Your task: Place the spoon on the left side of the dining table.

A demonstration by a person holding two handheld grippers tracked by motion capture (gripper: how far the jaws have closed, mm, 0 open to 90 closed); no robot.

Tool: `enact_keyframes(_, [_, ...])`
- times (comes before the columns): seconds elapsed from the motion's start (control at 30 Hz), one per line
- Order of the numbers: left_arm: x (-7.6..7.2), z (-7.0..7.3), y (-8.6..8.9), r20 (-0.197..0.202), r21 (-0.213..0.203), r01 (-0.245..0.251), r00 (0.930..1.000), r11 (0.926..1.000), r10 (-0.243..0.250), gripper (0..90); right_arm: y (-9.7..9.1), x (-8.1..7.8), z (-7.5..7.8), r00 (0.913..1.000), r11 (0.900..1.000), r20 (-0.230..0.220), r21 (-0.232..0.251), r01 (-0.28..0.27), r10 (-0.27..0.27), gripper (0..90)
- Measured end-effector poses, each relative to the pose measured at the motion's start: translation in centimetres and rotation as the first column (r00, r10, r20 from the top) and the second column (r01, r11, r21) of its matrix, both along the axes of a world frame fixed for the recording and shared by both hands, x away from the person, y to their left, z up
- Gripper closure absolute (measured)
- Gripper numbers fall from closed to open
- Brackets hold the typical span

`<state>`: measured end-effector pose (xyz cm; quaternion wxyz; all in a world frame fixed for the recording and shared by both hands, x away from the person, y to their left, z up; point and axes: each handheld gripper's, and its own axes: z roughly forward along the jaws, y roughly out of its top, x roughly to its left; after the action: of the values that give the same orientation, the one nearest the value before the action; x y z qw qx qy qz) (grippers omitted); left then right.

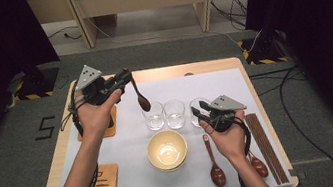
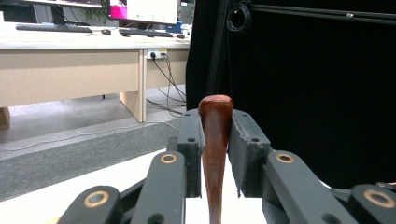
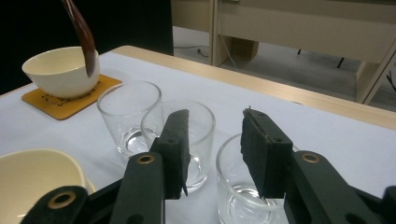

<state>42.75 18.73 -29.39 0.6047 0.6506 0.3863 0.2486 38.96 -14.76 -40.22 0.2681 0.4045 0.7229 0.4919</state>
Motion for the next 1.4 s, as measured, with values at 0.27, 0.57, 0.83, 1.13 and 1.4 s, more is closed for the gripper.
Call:
enact_keyframes(0.27, [-0.1, 0.2, 1.2, 0.007, 0.001, -0.025, 0.9997, 0.9997, 0.025, 74.7, -1.0, -0.4, -0.8, 0.9996, 0.9996, -0.005, 0.009, 0.027, -0.027, 62.3])
enact_keyframes(0.57, [-0.1, 0.0, 2.4, 0.011, 0.013, -0.057, 0.9983, 0.9983, 0.057, 74.7, -1.5, -0.7, -1.4, 0.9992, 0.9994, -0.019, 0.007, 0.034, -0.034, 62.2])
enact_keyframes(0.83, [0.0, -0.3, 3.6, 0.015, 0.03, -0.091, 0.9957, 0.9954, 0.091, 74.6, -1.6, -0.8, -1.6, 0.999, 0.9993, -0.025, 0.007, 0.037, -0.037, 62.2])
enact_keyframes(1.13, [0.2, -0.8, 4.9, 0.019, 0.051, -0.138, 0.9904, 0.9892, 0.137, 74.7, -1.6, -0.8, -1.8, 0.9992, 0.9994, -0.023, 0.008, 0.035, -0.034, 62.2])
enact_keyframes(1.4, [0.5, -1.3, 6.1, 0.03, 0.073, -0.197, 0.9804, 0.9777, 0.195, 74.7, -1.8, -0.9, -1.8, 0.9989, 0.9992, -0.026, 0.001, 0.04, -0.039, 62.2])
